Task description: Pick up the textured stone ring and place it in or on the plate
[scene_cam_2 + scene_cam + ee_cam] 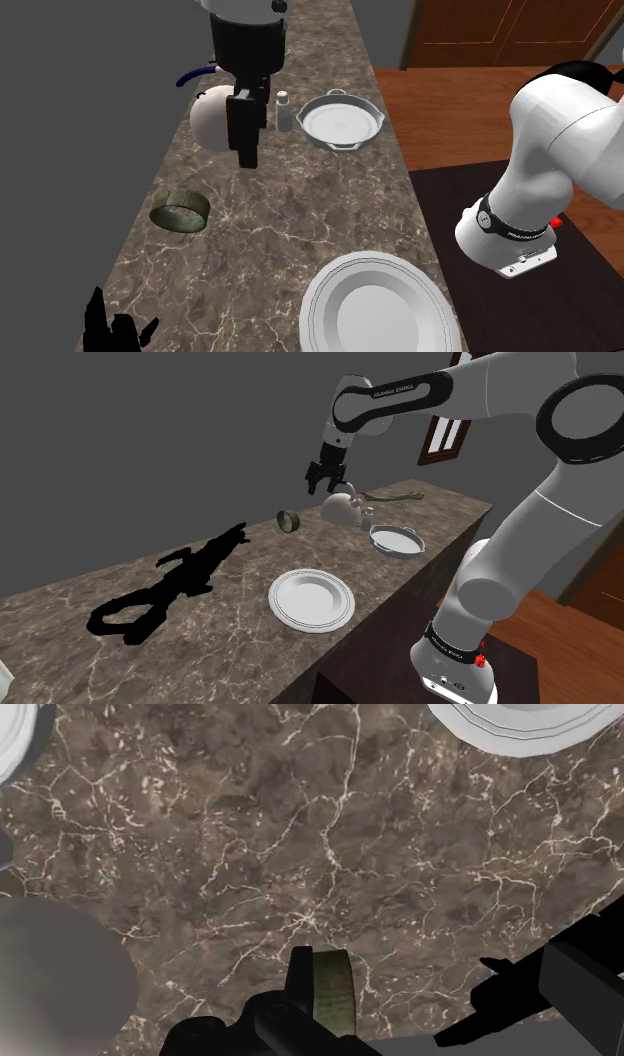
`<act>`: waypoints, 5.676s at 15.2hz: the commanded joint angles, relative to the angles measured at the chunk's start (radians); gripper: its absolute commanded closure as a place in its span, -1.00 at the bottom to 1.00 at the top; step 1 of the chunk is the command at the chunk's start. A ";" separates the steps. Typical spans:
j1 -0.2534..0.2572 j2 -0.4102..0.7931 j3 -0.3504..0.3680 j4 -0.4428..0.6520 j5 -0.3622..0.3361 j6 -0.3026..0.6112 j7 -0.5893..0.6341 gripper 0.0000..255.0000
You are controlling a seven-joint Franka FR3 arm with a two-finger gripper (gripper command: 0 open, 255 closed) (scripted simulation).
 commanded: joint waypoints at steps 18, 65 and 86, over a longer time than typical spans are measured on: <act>-0.020 0.600 -0.014 0.421 0.095 0.152 -0.137 -1.00; 0.069 0.237 0.023 0.155 0.015 0.075 0.028 1.00; 0.228 -0.341 0.273 -0.321 0.050 -0.002 0.412 1.00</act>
